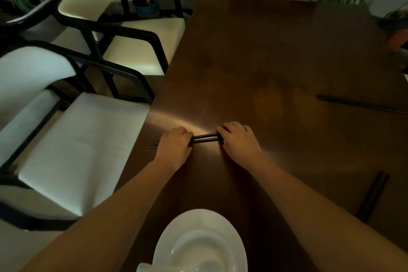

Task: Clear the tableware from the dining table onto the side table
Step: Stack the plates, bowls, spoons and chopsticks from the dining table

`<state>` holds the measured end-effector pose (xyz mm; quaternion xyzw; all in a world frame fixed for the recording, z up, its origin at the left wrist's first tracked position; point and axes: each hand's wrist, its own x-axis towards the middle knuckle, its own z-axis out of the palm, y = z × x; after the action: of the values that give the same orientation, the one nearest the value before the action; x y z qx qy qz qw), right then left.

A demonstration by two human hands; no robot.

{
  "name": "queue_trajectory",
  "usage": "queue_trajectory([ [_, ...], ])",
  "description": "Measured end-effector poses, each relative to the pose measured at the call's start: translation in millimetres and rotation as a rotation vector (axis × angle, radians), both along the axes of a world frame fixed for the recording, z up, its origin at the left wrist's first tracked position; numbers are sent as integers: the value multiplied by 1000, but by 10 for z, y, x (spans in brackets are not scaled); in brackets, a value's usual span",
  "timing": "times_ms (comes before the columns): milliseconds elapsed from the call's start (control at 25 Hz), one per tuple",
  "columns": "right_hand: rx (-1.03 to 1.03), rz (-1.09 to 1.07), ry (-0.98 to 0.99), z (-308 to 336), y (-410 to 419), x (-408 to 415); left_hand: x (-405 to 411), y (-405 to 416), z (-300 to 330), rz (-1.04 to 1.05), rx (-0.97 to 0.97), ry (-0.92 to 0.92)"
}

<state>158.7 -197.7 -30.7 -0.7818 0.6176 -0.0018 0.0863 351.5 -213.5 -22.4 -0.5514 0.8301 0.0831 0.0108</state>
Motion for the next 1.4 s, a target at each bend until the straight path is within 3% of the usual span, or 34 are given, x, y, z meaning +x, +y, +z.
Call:
queue_trajectory([
  [200,-98,57,-42,-153,-4,-71,44,-4,-85,-41,-12,155],
  [360,-54,137,-61,-111,76,-124,23,-63,-19,-165,58,24],
  [520,137,86,-172,-22,147,-231,-40,-45,50,-219,102,-29],
  [680,298,-250,-461,141,390,-429,-127,-22,169,-156,-46,178],
  [800,376,-628,-863,370,761,-502,-261,181,432,293,-186,632],
  [840,400,-720,-1006,470,923,-491,-325,295,551,487,-151,802],
  [920,451,-837,-1244,639,1242,-420,-486,514,736,757,197,1119],
  [1000,472,-882,-1393,785,1531,-324,-697,746,908,752,671,1317],
  [1080,463,-914,-1478,904,1770,-238,-906,979,1074,625,892,1391],
  [1200,439,-989,-1541,1052,2065,-201,-1147,1234,1240,548,917,1478],
  [1400,338,-1041,-1521,1176,2388,-361,-1364,1478,1314,501,895,1349],
])
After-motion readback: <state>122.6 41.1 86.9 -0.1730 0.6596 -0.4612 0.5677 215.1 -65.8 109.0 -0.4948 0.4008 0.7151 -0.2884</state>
